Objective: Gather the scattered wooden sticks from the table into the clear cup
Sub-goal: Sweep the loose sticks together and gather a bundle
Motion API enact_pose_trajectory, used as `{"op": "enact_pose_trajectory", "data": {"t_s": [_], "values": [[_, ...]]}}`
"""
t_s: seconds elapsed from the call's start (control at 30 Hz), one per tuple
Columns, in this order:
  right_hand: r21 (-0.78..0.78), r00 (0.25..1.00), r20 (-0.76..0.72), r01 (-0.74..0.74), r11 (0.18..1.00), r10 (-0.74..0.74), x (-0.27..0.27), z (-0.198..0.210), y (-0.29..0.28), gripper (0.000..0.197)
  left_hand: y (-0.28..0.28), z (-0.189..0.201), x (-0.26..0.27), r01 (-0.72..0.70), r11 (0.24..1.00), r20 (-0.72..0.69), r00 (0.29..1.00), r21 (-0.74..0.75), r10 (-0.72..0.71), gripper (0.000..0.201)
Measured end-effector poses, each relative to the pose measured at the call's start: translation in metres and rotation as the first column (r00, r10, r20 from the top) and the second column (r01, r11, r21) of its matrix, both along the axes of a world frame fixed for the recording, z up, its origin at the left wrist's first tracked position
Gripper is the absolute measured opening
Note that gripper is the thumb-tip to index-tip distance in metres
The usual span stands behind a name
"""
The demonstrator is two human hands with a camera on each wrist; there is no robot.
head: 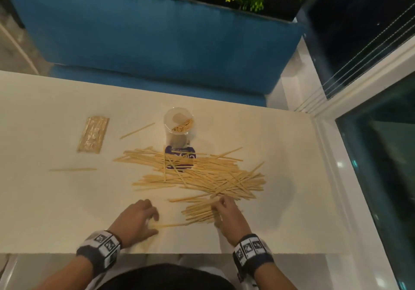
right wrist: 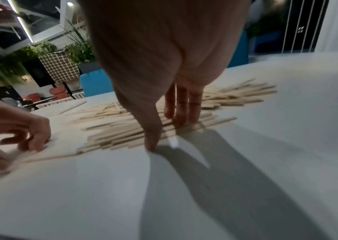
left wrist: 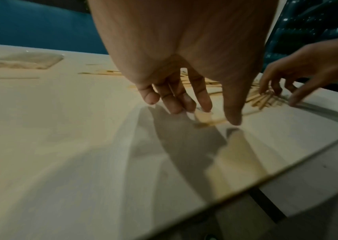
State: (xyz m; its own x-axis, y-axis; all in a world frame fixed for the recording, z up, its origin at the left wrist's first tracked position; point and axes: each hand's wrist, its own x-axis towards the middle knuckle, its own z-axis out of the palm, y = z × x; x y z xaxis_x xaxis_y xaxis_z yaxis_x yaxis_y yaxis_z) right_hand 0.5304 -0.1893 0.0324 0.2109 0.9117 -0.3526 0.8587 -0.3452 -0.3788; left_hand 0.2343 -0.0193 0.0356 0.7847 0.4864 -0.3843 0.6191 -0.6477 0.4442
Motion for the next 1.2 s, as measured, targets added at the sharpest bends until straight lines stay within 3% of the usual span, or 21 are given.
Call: {"op": "enact_pose_trajectory", "data": {"t_s": [0.1, 0.23, 0.33, 0.43, 0.5, 0.63, 0.77, 0.83, 0.93, 1.03, 1.2], "values": [[0.078, 0.996, -0.093, 0.02, 0.997, -0.013, 0.005, -0.01, 0.003, 0.033, -0.026, -0.008, 0.007, -0.055, 0.997, 0.136, 0.989, 0.046, 0.048, 0.015], [0.179, 0.986, -0.167, 0.056, 0.982, -0.025, 0.01, -0.014, 0.016, 0.02, -0.042, -0.016, 0.002, -0.053, 0.987, 0.174, 0.984, 0.153, 0.026, 0.018], [0.169, 0.976, -0.217, 0.071, 0.983, -0.033, 0.007, -0.01, 0.03, 0.02, -0.043, -0.007, -0.004, -0.066, 0.979, 0.172, 0.985, 0.193, 0.032, 0.008], [0.108, 0.951, -0.309, 0.051, 0.993, -0.016, 0.0, 0.0, 0.042, 0.027, -0.037, 0.009, 0.016, -0.121, 0.967, 0.214, 0.974, 0.225, 0.072, 0.012], [0.118, 0.934, -0.35, 0.112, 0.987, -0.064, 0.0, 0.007, 0.048, 0.027, -0.031, 0.017, 0.043, -0.146, 0.964, 0.242, 0.966, 0.221, 0.091, 0.018], [0.261, 0.931, -0.299, 0.289, 0.921, -0.207, 0.01, 0.011, 0.05, 0.028, -0.022, 0.011, 0.094, -0.125, 0.973, 0.238, 0.968, 0.194, 0.077, 0.025], [0.282, 0.978, -0.159, 0.179, 0.943, -0.138, 0.012, 0.019, 0.054, 0.037, -0.014, 0.009, 0.117, -0.179, 0.981, 0.218, 0.963, 0.073, 0.159, 0.012], [0.17, 0.999, -0.031, -0.032, 0.985, 0.038, 0.006, 0.021, 0.059, 0.064, -0.008, 0.007, 0.107, -0.18, 0.982, 0.235, 0.958, 0.047, 0.165, 0.011], [0.027, 0.964, 0.121, -0.24, 0.97, 0.235, -0.007, 0.015, 0.07, 0.096, 0.001, 0.006, 0.071, -0.203, 0.979, 0.189, 0.962, 0.005, 0.198, 0.026], [0.0, 0.951, 0.177, -0.256, 0.967, 0.252, -0.019, 0.008, 0.083, 0.087, 0.008, 0.007, 0.018, -0.248, 0.969, 0.059, 0.967, -0.002, 0.248, 0.026], [-0.051, 0.929, 0.225, -0.288, 0.956, 0.292, -0.032, 0.008, 0.096, 0.054, 0.014, 0.001, -0.085, -0.44, 0.898, -0.066, 0.896, -0.015, 0.438, 0.038]]}}
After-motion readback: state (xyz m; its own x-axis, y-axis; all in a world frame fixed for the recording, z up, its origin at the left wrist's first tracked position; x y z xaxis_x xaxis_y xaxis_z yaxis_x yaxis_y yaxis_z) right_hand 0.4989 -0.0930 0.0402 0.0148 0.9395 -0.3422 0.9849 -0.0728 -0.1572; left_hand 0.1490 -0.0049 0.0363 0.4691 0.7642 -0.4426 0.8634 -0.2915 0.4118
